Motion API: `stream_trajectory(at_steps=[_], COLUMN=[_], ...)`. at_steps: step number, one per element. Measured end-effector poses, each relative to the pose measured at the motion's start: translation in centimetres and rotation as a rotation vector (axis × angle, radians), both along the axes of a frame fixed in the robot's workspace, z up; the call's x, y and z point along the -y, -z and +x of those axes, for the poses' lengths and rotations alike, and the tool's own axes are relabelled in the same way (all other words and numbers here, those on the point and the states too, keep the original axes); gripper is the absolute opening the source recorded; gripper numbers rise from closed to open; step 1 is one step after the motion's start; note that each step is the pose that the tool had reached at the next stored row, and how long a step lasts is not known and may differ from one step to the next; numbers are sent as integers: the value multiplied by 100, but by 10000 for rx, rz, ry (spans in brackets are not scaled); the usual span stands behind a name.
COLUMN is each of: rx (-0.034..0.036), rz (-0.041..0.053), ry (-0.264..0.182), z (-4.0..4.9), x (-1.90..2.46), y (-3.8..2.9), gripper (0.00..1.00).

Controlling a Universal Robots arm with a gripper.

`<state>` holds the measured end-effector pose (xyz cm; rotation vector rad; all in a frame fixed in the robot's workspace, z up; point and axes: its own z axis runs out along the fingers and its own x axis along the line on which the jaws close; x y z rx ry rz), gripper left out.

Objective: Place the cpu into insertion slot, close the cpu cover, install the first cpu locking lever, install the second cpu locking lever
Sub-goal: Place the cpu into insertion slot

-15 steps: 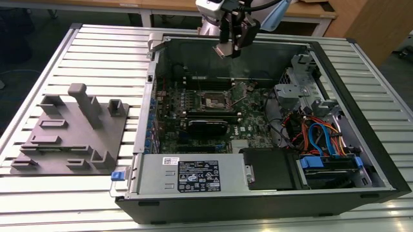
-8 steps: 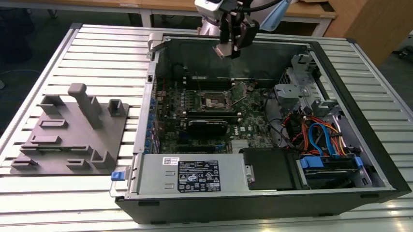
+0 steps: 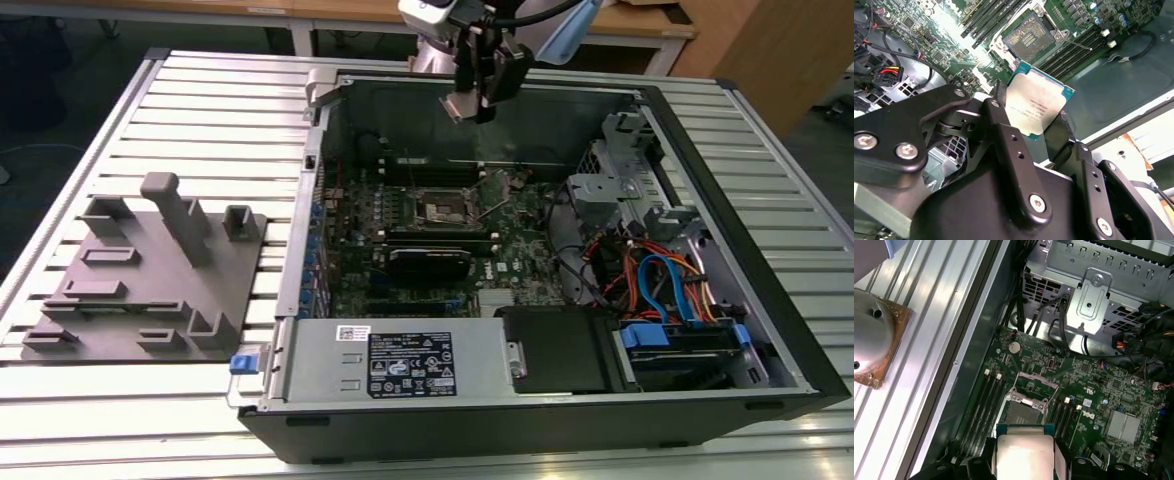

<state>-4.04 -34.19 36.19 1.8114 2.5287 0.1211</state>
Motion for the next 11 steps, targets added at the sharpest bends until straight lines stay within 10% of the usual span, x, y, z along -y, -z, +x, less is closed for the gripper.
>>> stream_trajectory(at_steps=[11], rx=[1], rz=[1], ry=[35], z=[0], x=[0], y=[1], gripper=[54])
